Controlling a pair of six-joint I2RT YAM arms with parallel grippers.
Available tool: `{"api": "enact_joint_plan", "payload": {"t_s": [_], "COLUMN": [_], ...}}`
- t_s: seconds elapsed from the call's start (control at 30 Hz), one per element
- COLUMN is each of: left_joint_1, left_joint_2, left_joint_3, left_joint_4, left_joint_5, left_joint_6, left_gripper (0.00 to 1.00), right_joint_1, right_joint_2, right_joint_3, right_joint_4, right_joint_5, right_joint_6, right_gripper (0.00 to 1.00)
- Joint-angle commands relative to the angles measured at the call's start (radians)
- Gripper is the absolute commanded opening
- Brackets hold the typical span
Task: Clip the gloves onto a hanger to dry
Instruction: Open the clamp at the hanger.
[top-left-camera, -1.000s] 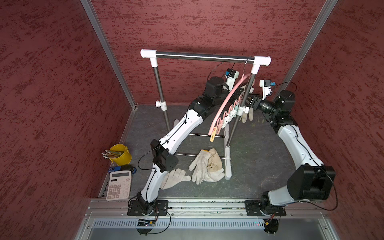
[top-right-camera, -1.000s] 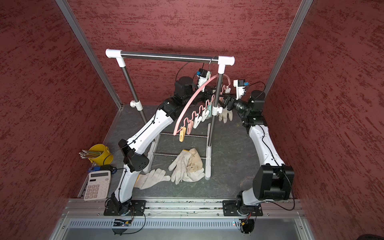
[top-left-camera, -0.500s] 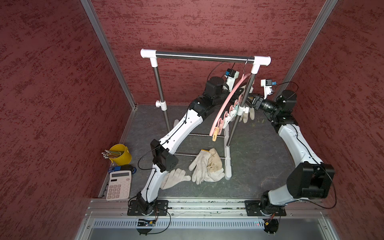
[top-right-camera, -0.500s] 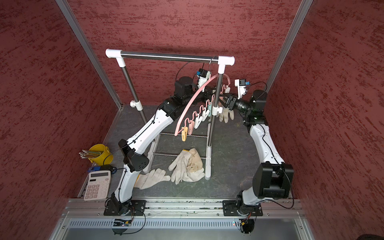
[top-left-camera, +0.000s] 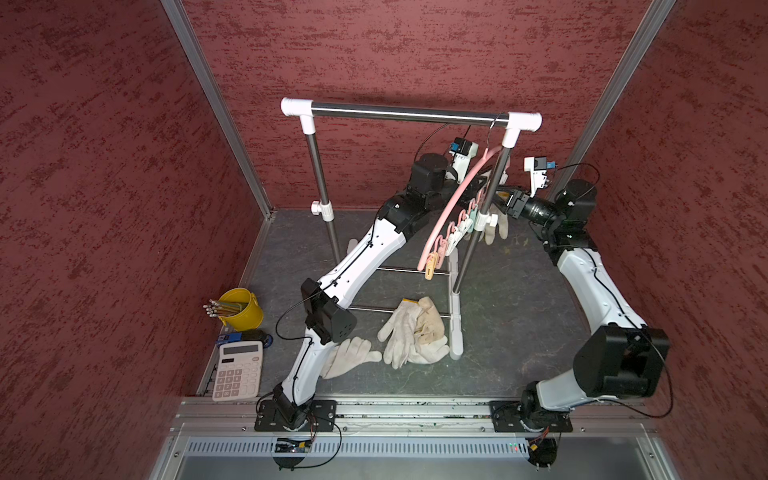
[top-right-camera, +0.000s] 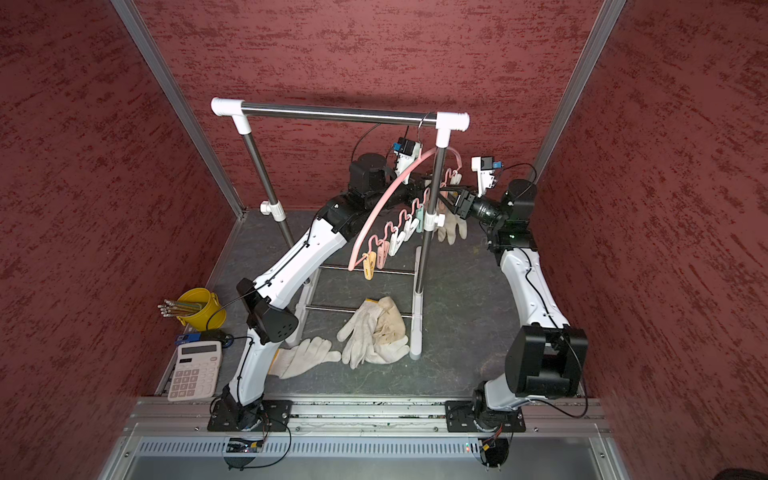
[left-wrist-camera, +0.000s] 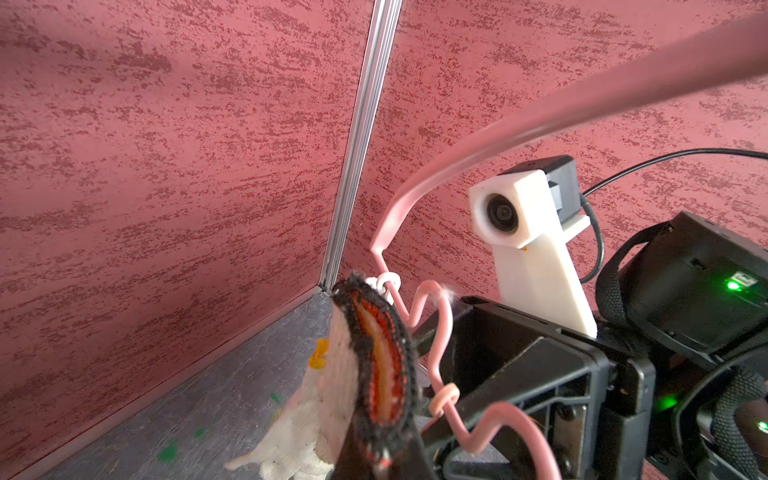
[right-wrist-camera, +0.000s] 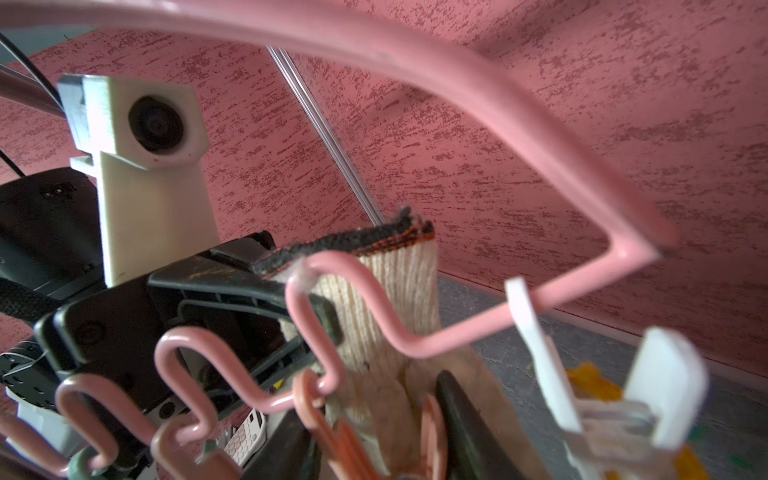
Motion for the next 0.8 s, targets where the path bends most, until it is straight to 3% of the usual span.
{"api": "enact_joint_plan", "payload": {"t_s": [0.0, 0.27, 0.5, 0.77], "left_joint_1": [0.001, 0.004, 0.046, 0.126], "left_joint_2": [-0.030, -0.050, -0.158, -0.287], "left_joint_3": [0.021, -0.018, -0.228, -0.511], "left_joint_4": [-0.024, -0.048, -0.018, 0.161], "left_joint_5": [0.003, 0.012, 0.051, 0.180], "left_joint_6": [0.019, 0.048, 0.100, 0.090], "left_gripper": [0.00, 0.00, 0.00, 0.00], "right_joint_1": [-0.010, -0.009, -0.009, 0.012], "right_joint_2": [0.001, 0.005, 0.035, 0.104], "right_joint_3": [0.048, 0.071, 0.102, 0.172], "right_joint_4": [0.037, -0.019, 0.006, 0.003], "right_joint_5": [-0.002, 0.026, 0.039, 0.080], "right_joint_6": [0.007, -0.030, -0.017, -0.012], "right_gripper": [0.40, 0.30, 0.24, 0.24]}}
